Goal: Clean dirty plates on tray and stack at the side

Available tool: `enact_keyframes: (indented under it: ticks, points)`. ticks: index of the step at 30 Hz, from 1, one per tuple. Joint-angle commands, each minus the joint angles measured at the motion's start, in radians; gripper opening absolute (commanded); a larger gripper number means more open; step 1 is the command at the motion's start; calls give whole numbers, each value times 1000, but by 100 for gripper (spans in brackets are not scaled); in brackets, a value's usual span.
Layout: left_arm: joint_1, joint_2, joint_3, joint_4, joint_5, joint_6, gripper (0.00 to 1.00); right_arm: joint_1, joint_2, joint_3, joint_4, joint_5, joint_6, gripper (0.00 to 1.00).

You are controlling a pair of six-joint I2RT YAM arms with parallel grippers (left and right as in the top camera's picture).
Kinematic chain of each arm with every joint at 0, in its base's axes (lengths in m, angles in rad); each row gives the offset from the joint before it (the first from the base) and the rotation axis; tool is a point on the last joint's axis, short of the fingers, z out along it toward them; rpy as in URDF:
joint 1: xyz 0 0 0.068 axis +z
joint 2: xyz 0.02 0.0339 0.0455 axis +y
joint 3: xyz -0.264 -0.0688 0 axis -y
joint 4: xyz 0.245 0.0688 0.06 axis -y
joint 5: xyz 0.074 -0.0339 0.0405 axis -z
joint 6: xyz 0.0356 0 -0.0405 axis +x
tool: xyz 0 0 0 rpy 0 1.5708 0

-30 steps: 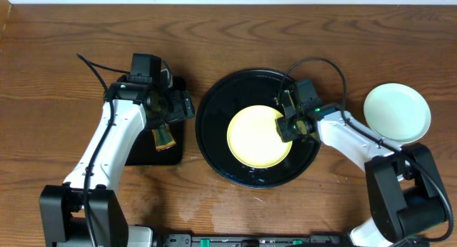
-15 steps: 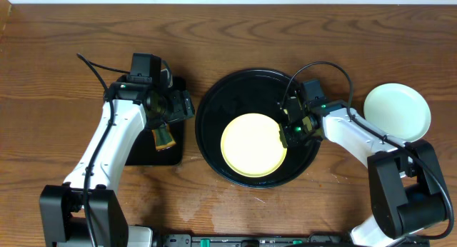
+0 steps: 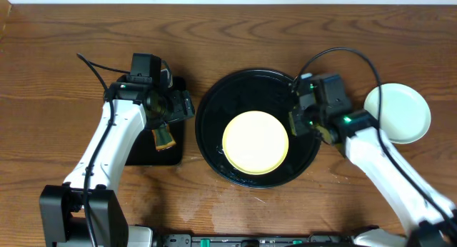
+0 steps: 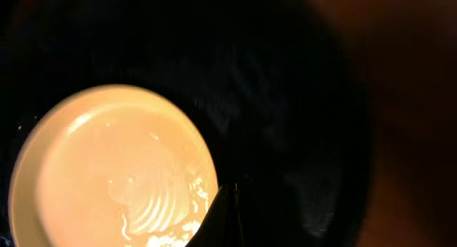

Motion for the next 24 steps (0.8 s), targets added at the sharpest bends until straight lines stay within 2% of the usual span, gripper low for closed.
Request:
enact_keyframes:
  ticks: [1, 4, 7, 8, 13, 20, 21, 23, 24]
  points:
    - [-2, 0, 14, -2, 12, 3, 86, 28, -62, 8, -17, 58, -17, 1]
    - [-2, 0, 14, -2, 12, 3, 86, 26, -50, 8, -92, 48, 56, 4]
    - [-2, 0, 14, -2, 12, 3, 86, 26, 10, 8, -191, -4, 71, 30]
    - [-2, 0, 14, -2, 12, 3, 86, 25, 42, 8, -216, -32, 71, 34]
    - [-2, 0, 14, -2, 12, 3, 86, 3, 205, 8, -203, -237, 16, 39]
    - [-2, 0, 14, -2, 12, 3, 86, -41, 417, 8, -129, -365, -11, 33]
    - [-2, 0, 14, -2, 12, 3, 86, -47, 439, 8, -121, -365, -11, 29]
    - [-2, 0, 14, -2, 12, 3, 86, -56, 472, 8, -98, -367, -7, 7]
    - [-2, 0, 14, -2, 12, 3, 86, -59, 479, 8, -88, -369, -8, 1]
